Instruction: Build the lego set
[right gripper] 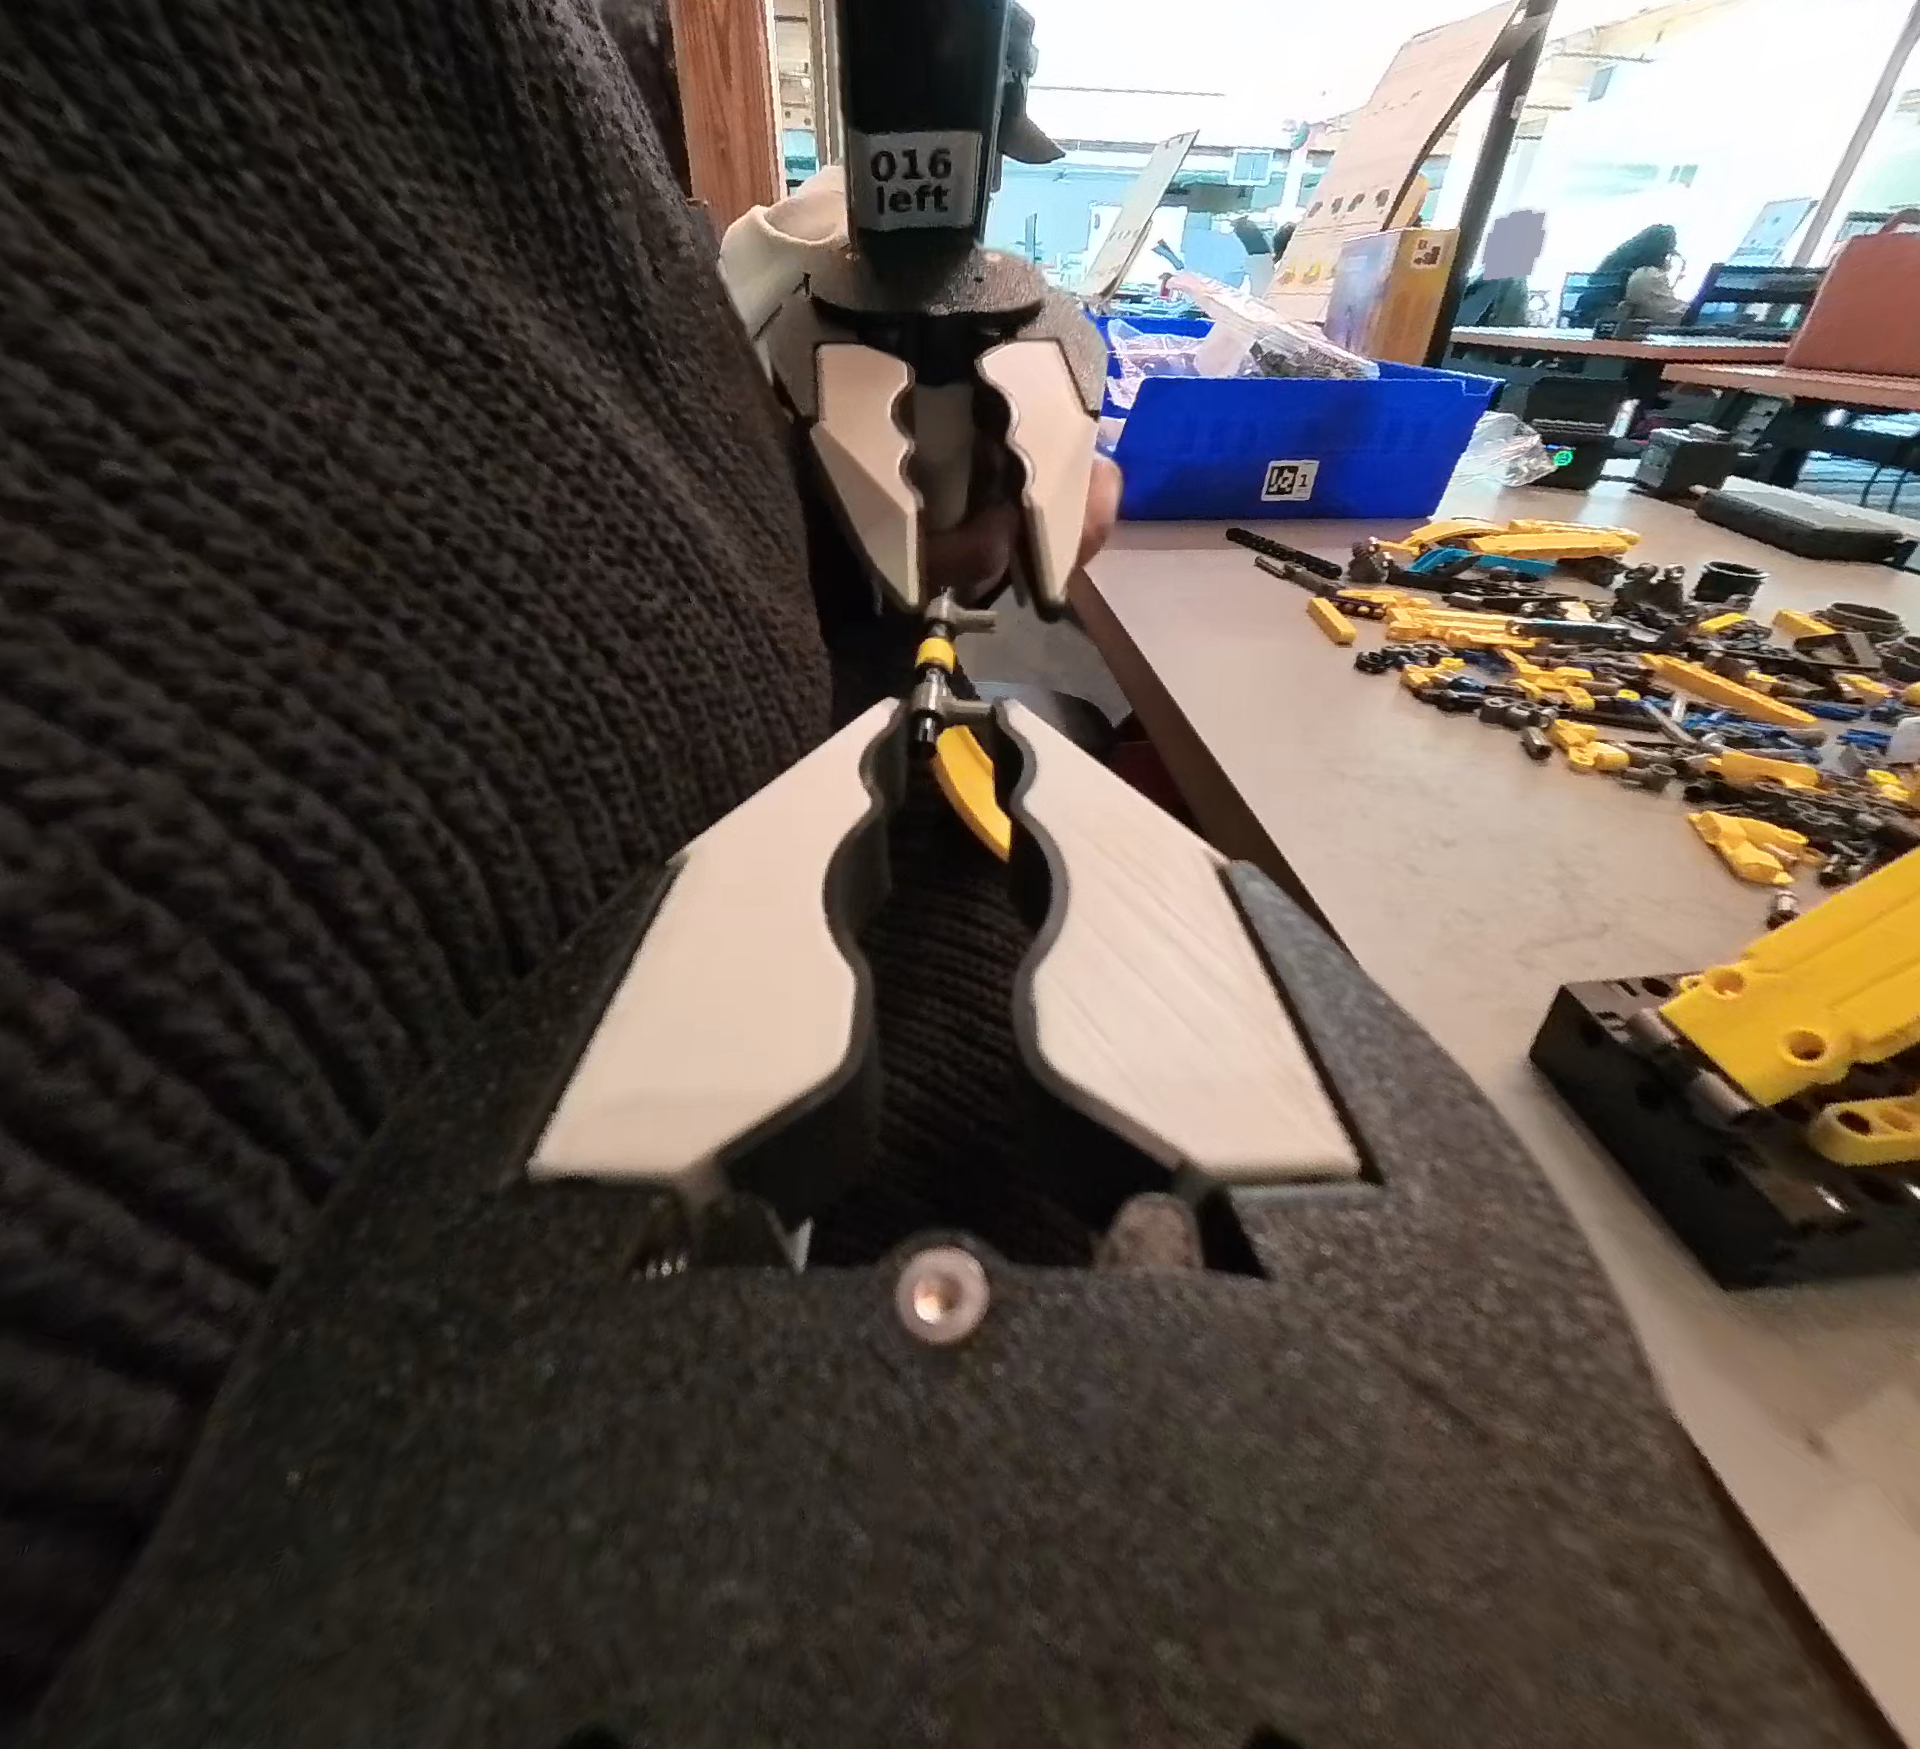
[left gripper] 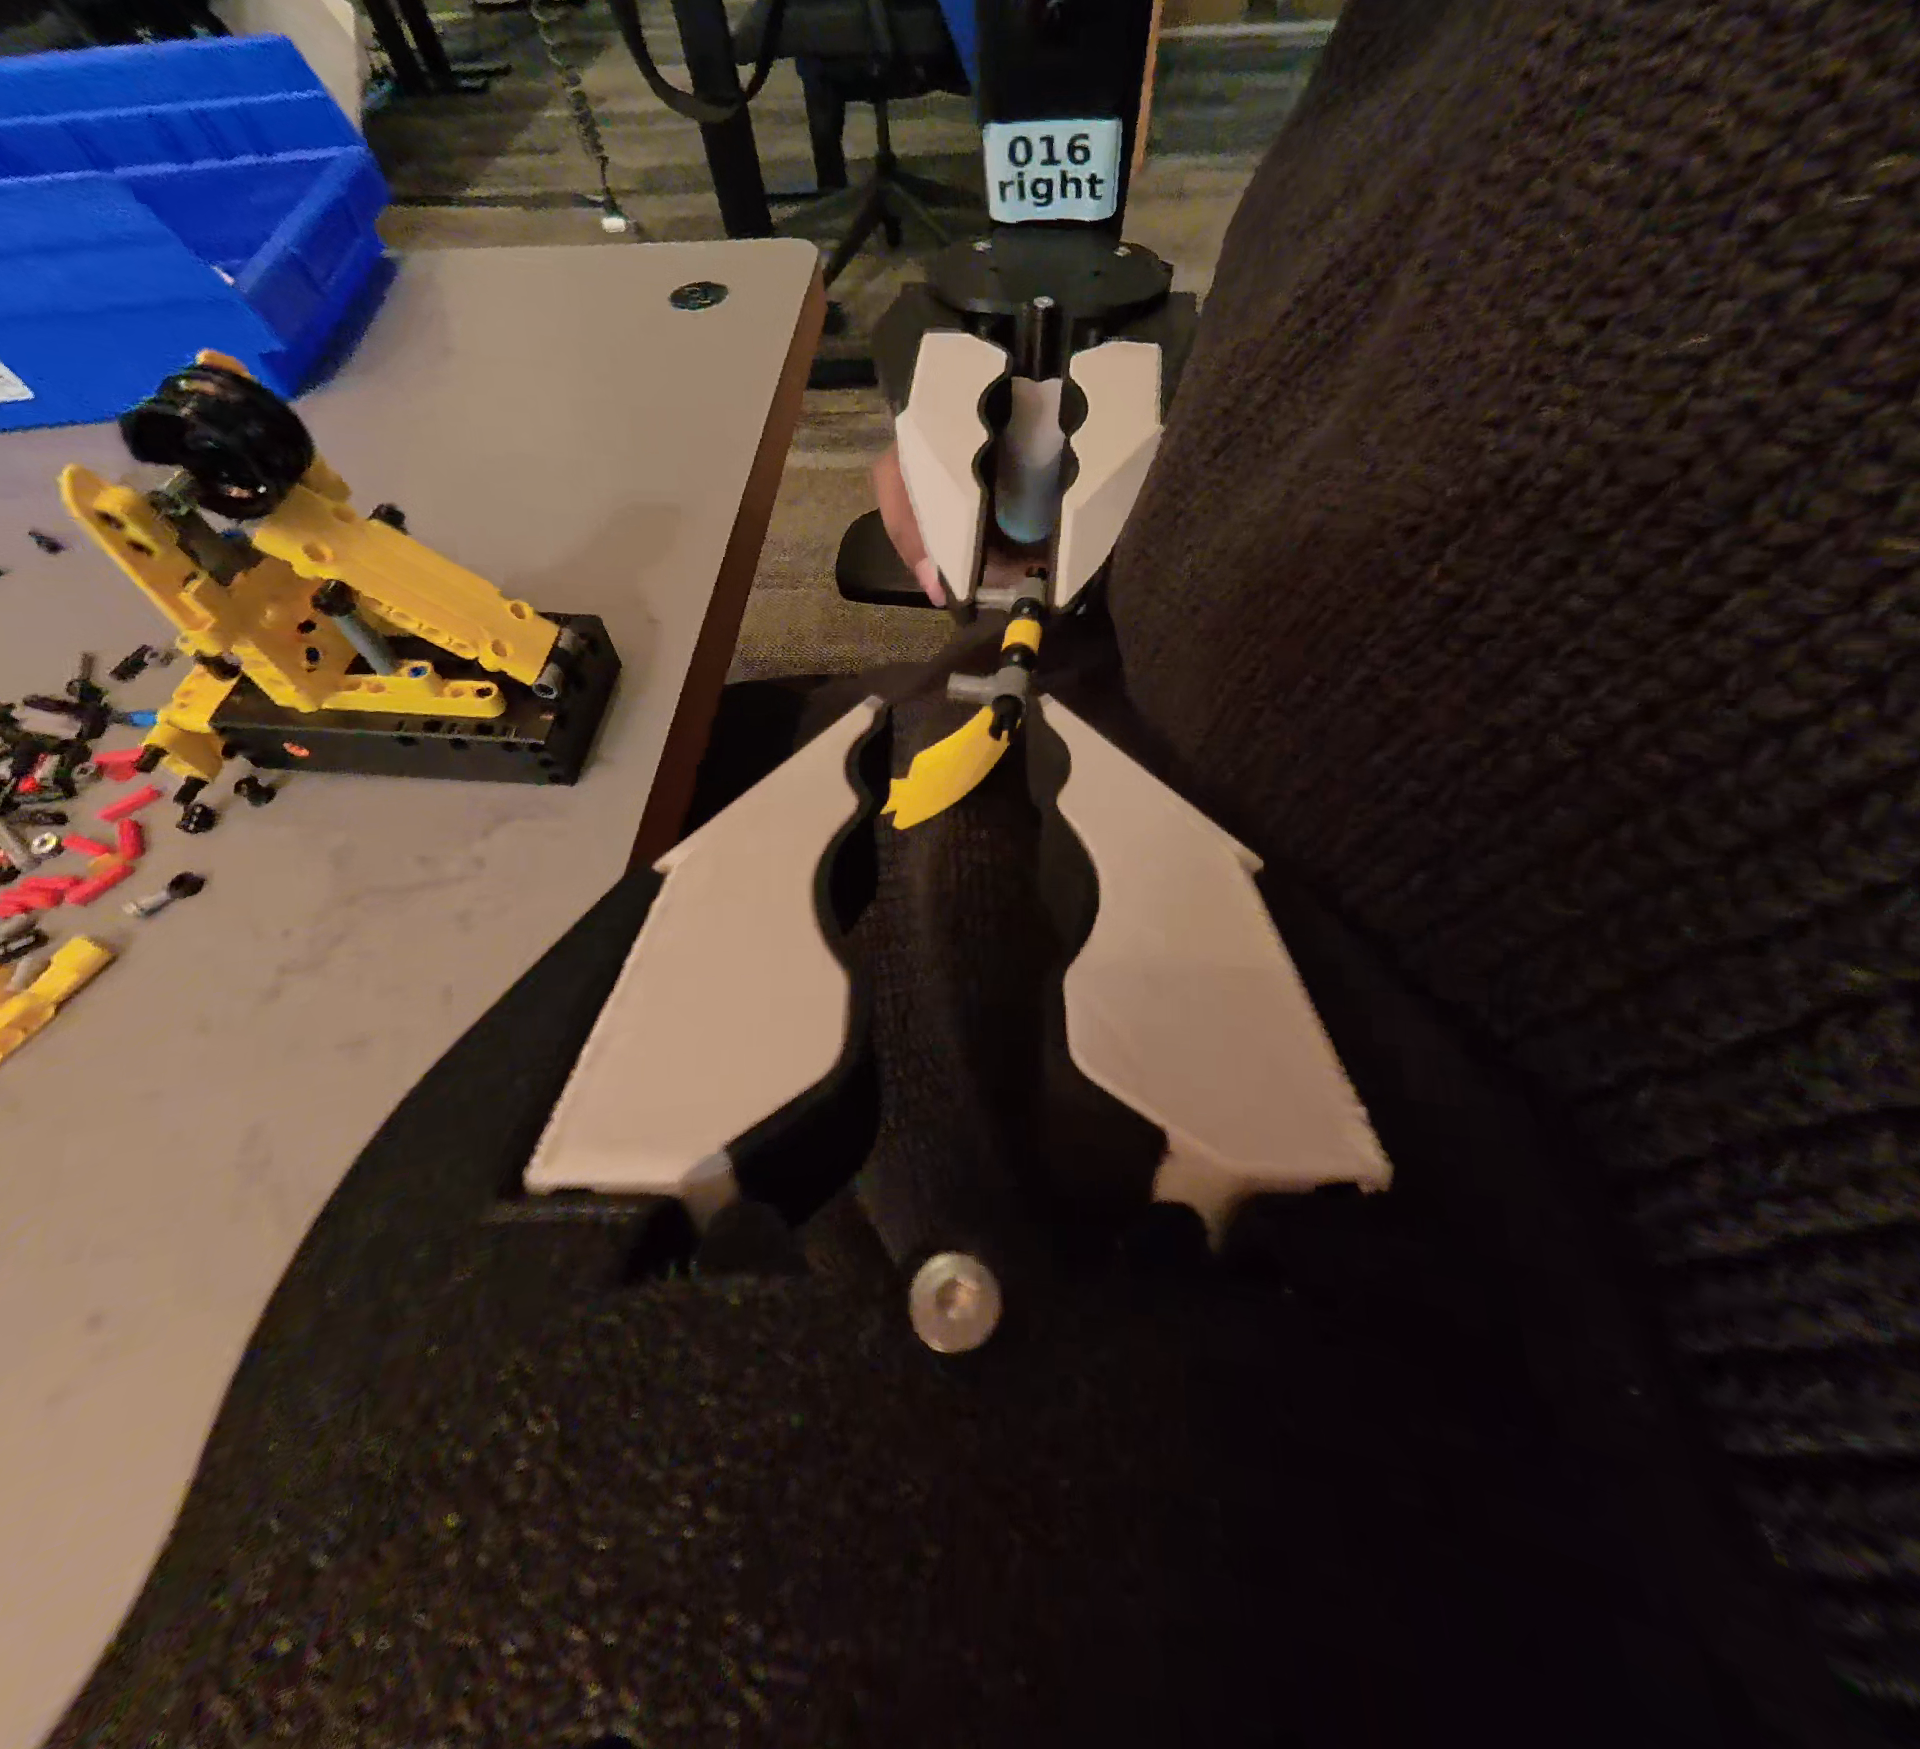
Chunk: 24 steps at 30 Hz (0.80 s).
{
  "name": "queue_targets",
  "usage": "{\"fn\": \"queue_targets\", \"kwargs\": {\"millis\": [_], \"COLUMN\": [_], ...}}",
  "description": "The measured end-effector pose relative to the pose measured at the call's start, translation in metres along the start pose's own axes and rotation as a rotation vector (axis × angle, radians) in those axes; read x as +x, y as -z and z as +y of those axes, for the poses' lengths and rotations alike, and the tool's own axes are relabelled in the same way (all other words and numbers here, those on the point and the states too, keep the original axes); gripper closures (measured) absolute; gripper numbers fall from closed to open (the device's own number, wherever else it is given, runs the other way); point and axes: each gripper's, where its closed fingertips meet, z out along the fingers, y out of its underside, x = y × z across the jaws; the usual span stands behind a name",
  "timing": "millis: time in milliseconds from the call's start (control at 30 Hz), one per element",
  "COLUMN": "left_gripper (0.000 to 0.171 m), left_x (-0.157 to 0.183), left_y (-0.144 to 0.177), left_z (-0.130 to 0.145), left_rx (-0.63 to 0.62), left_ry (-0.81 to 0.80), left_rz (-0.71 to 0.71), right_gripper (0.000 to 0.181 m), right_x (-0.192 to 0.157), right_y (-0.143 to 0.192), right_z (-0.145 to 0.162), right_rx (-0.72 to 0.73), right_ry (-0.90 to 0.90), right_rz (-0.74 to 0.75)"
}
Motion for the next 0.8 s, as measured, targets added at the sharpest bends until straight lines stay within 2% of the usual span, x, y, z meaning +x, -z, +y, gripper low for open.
{"fn": "queue_targets", "kwargs": {"millis": [167,433,767,800], "left_gripper": [0.154,0.168,0.169,0.164], "left_x": [0.004,0.014,0.018,0.018], "left_y": [0.011,0.007,0.006,0.006], "left_z": [0.000,0.006,0.006,0.006], "left_rx": [0.037,0.005,0.028,0.031], "left_ry": [0.083,0.069,0.104,0.111], "left_rz": [0.049,0.092,0.121,0.126], "right_gripper": [0.167,0.167,0.166,0.166], "right_x": [-0.001,-0.004,-0.007,-0.007], "right_y": [-0.002,-0.006,-0.006,-0.006], "right_z": [0.000,0.001,0.005,0.005], "right_rx": [-0.012,-0.040,-0.078,-0.081], "right_ry": [-0.003,-0.003,-0.012,-0.016], "right_rz": [-0.010,-0.032,-0.050,-0.053]}}
